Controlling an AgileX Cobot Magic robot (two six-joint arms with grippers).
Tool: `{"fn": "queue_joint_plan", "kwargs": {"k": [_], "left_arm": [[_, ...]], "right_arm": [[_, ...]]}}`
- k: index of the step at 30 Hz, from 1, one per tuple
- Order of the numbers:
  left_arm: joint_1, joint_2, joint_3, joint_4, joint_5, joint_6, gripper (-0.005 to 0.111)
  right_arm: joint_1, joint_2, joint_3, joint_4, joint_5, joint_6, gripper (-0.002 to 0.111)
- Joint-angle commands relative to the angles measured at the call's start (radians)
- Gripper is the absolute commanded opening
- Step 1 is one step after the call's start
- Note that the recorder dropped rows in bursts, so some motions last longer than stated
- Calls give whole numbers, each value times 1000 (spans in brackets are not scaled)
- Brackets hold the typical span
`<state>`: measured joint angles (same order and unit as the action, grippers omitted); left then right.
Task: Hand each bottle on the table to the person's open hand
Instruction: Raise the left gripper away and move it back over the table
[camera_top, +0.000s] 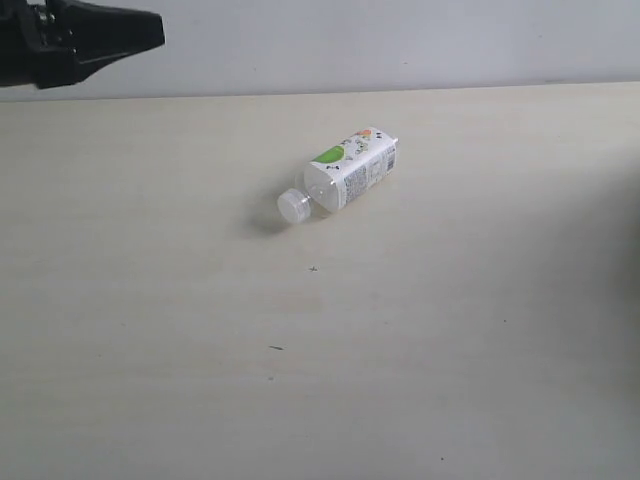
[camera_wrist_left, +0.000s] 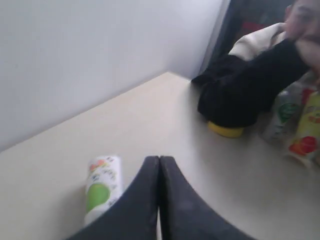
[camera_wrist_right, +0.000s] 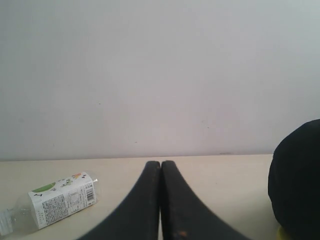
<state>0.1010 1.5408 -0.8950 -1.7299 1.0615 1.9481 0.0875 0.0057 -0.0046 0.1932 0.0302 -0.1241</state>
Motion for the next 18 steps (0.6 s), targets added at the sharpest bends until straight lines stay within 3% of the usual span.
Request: {"fn": "queue_joint_plan", "kwargs": {"k": [1, 6, 10, 15, 16, 18], "left_arm": [[-4, -72, 12, -15, 160, -15, 0], [-21, -96, 12, -8, 160, 5, 0], [-21, -96, 12, 78, 160, 20, 0], [-21, -96, 12, 18, 160, 56, 0], [-21, -96, 12, 4, 149, 33, 0], [-21, -96, 12, -15, -13, -38, 0]], "right_arm": [[-5, -6, 5, 1, -14, -3, 0], [-5, -6, 5, 1, -14, -3, 0], [-5, -6, 5, 1, -14, -3, 0], [-5, -6, 5, 1, -14, -3, 0], [-5, -6, 5, 1, -14, -3, 0], [-5, -6, 5, 1, -14, -3, 0]]}}
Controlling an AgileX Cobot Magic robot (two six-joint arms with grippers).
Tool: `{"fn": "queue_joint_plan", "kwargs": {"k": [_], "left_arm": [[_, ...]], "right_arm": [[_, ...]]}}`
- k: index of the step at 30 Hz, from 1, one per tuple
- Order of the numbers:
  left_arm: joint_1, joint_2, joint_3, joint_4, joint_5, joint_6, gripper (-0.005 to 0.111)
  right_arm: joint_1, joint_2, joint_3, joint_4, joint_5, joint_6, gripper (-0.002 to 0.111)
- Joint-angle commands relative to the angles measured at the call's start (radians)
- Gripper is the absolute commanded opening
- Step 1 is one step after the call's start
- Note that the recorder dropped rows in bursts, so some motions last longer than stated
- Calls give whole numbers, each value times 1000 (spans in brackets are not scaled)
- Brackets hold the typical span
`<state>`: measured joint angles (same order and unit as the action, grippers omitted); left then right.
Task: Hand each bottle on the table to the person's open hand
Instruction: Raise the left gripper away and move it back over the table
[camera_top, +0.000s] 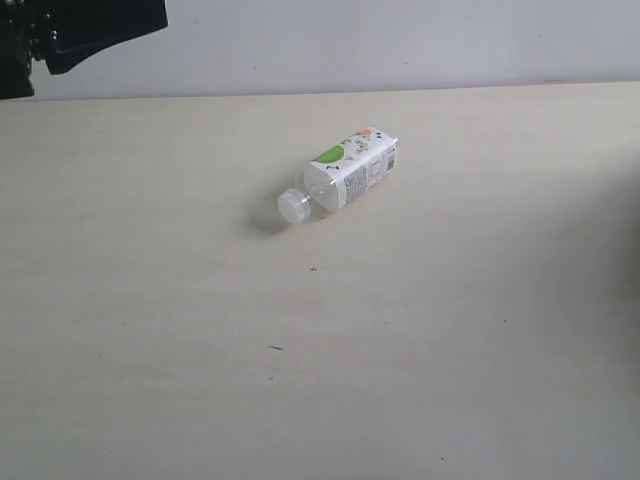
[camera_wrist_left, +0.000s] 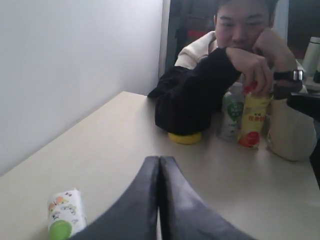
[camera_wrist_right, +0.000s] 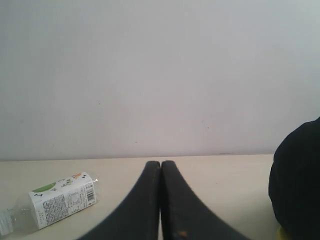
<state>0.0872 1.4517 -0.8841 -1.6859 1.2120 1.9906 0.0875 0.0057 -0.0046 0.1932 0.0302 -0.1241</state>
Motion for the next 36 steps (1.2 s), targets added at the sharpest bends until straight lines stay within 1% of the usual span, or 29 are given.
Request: {"fn": "queue_joint_plan", "kwargs": {"k": [1, 2, 4, 6, 7, 11, 16, 18, 19, 20, 22, 23, 24, 25, 26, 27, 28, 29, 30, 31, 34, 36], "left_arm": [[-9, -7, 2, -58, -265, -100, 0], [-13, -7, 2, -58, -350, -102, 0], [-35, -5, 8, -58, -565, -104, 0], [-58, 10, 9, -58, -683, -79, 0], [-63, 20, 6, -58, -690, -73, 0], [-63, 48, -2, -58, -558, -84, 0], [-65, 48, -2, -58, -507, -81, 0], [-65, 48, -2, -58, -443, -63, 0], [-65, 49, -2, -32, -373, -24, 0], [-65, 49, -2, -29, -364, -24, 0], [-65, 49, -26, -49, -434, -204, 0], [-65, 60, -45, -57, -500, -303, 0], [-63, 76, -64, -31, -500, -345, 0], [-59, 83, -77, 6, -491, -406, 0], [-57, 96, -108, 75, -445, -517, 0], [-57, 105, -133, 127, -382, -568, 0], [-57, 122, -177, 216, -248, -619, 0], [-57, 138, -218, 275, -167, -659, 0], [-57, 168, -291, 411, -34, -757, 0], [-57, 182, -326, 482, 9, -812, 0], [-57, 220, -427, 780, -2, -1067, 0], [-57, 230, -475, 1029, -146, -1354, 0]], "right_arm": [[-5, -6, 5, 1, -14, -3, 0], [-5, -6, 5, 1, -14, -3, 0], [-5, -6, 5, 1, -14, -3, 0], [-5, -6, 5, 1, -14, -3, 0], [-5, -6, 5, 1, -14, -3, 0], [-5, -6, 5, 1, -14, -3, 0], [-5, -6, 5, 1, -14, -3, 0], [-5, -6, 5, 1, -14, -3, 0], [-5, -6, 5, 1, -14, -3, 0], [-5, -6, 5, 1, -14, -3, 0], [-5, -6, 5, 1, -14, -3, 0], [-5, -6, 5, 1, -14, -3, 0], [-5, -6, 5, 1, -14, -3, 0], [-5, -6, 5, 1, -14, -3, 0], [-5, -6, 5, 1, -14, -3, 0], [-5, -6, 5, 1, -14, -3, 0], [-5, -6, 5, 1, -14, -3, 0], [-5, -6, 5, 1, -14, -3, 0], [-5, -6, 5, 1, -14, -3, 0], [-5, -6, 5, 1, -14, -3, 0], [-5, -6, 5, 1, -14, -3, 0], [-5, -6, 5, 1, -14, -3, 0]]}}
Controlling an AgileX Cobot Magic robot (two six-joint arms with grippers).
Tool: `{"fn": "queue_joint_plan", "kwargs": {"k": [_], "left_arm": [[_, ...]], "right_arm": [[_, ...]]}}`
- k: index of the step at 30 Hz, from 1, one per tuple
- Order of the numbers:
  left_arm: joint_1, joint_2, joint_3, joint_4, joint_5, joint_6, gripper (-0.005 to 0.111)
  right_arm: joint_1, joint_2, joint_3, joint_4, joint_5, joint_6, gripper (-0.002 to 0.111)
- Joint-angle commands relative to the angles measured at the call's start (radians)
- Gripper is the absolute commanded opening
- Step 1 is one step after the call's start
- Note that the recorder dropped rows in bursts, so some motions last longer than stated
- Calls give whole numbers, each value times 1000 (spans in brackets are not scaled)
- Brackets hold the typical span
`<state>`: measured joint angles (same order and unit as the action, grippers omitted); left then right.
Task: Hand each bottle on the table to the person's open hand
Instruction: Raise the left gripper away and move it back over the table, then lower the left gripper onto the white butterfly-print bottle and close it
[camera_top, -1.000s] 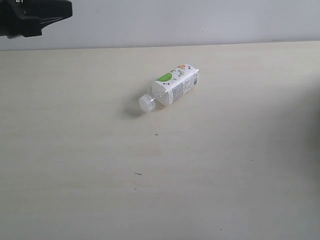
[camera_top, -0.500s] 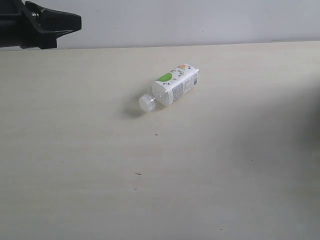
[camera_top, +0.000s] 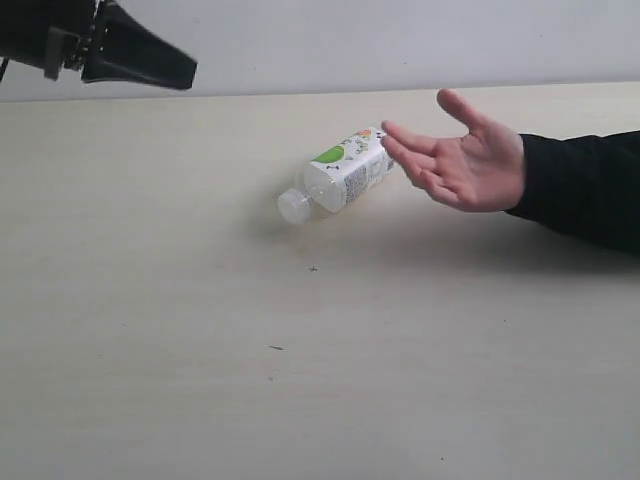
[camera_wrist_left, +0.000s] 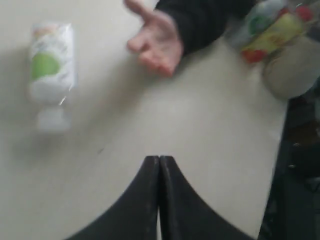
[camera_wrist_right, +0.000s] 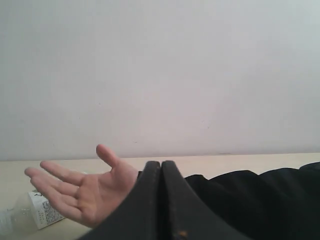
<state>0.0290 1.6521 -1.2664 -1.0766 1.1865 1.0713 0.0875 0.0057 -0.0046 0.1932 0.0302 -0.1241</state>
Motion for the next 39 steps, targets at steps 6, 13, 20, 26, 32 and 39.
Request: {"fn": "queue_joint_plan", "kwargs": {"k": [6, 13, 20, 26, 32, 39], "left_arm": [[-6, 12, -79, 967, -508, -887, 0], [-66, -31, 156, 802, -1215, -832, 0], [-222, 0, 239, 886, -1528, -848, 0], [-336, 61, 77, 931, -1294, -846, 0], [-393, 154, -179, 936, -908, -793, 0], [-412, 294, -416, 894, -562, -693, 12]], "right_arm": [[-5, -6, 5, 1, -14, -3, 0], [-5, -6, 5, 1, -14, -3, 0], [-5, -6, 5, 1, -14, -3, 0], [-5, -6, 5, 2, -14, -6, 0], [-5, -6, 5, 2, -14, -4, 0], [-5, -6, 5, 2, -14, -4, 0]]}}
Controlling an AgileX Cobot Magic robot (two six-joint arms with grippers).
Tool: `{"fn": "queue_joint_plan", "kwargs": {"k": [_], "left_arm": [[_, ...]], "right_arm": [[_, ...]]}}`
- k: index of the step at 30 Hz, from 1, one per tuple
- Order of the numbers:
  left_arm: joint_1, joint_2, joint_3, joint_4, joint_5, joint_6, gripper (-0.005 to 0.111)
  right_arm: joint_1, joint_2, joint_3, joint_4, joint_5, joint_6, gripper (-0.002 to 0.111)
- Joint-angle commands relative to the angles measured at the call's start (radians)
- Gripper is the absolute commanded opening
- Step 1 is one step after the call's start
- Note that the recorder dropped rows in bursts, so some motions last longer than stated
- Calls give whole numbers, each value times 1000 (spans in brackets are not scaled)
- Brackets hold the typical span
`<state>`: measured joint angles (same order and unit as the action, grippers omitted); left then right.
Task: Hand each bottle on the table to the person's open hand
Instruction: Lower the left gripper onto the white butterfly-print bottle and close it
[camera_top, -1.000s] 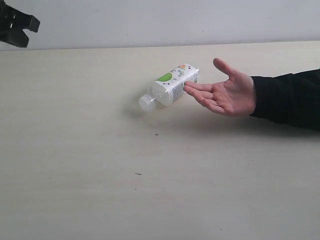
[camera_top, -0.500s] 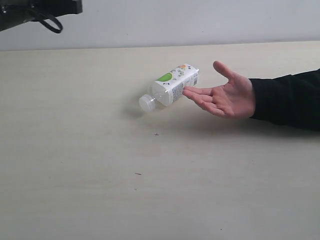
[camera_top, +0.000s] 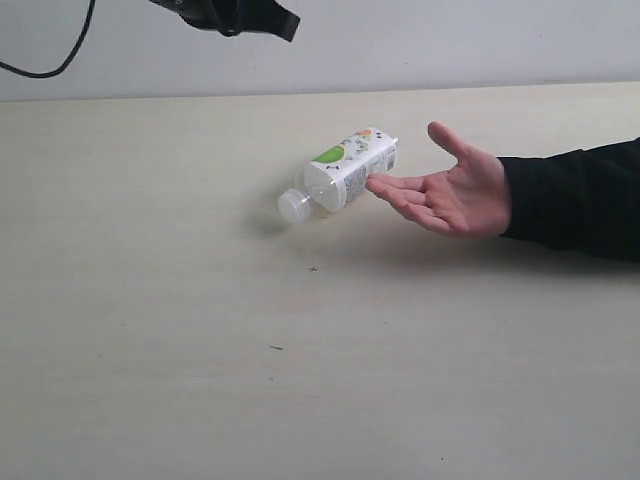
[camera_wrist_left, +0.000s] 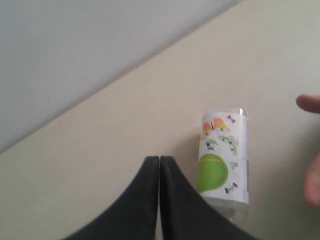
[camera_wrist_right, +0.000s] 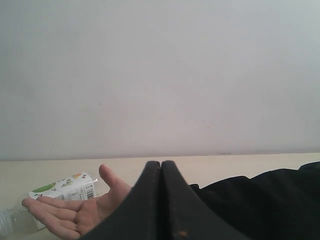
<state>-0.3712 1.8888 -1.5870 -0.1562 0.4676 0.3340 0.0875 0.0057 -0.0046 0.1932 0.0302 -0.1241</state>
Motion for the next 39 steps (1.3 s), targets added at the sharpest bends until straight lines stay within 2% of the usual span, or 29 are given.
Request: {"fn": "queue_joint_plan", "kwargs": {"k": [1, 3, 5, 7, 9, 15, 21, 27, 29, 33, 36, 39], "left_arm": [[-13, 77, -122, -45, 186, 69, 20], [-18, 112, -168, -71, 243, 114, 36], [-27, 152, -220, -73, 289, 121, 59], [-40, 194, -272, -64, 317, 133, 72], [-52, 231, -315, -56, 324, 134, 72], [-70, 338, -444, -24, 387, 134, 59], [-70, 432, -537, 21, 465, 97, 71], [-74, 482, -542, 72, 444, 42, 71], [-85, 501, -544, 122, 452, 30, 71], [-127, 524, -544, 170, 450, 30, 82], [-151, 520, -544, 204, 416, 41, 81], [-153, 526, -544, 201, 403, -23, 81]], "right_arm": [[-5, -6, 5, 2, -14, -4, 0], [-5, -6, 5, 2, -14, -4, 0], [-5, -6, 5, 2, -14, -4, 0], [-5, -6, 5, 2, -14, -4, 0], [-5, -6, 5, 2, -14, -4, 0], [-5, -6, 5, 2, -14, -4, 0], [-5, -6, 5, 2, -14, -4, 0], [-5, -6, 5, 2, -14, -4, 0], [-5, -6, 5, 2, -14, -4, 0], [-5, -6, 5, 2, -14, -4, 0], [-5, -6, 5, 2, -14, -4, 0], [-5, -6, 5, 2, -14, -4, 0]]}}
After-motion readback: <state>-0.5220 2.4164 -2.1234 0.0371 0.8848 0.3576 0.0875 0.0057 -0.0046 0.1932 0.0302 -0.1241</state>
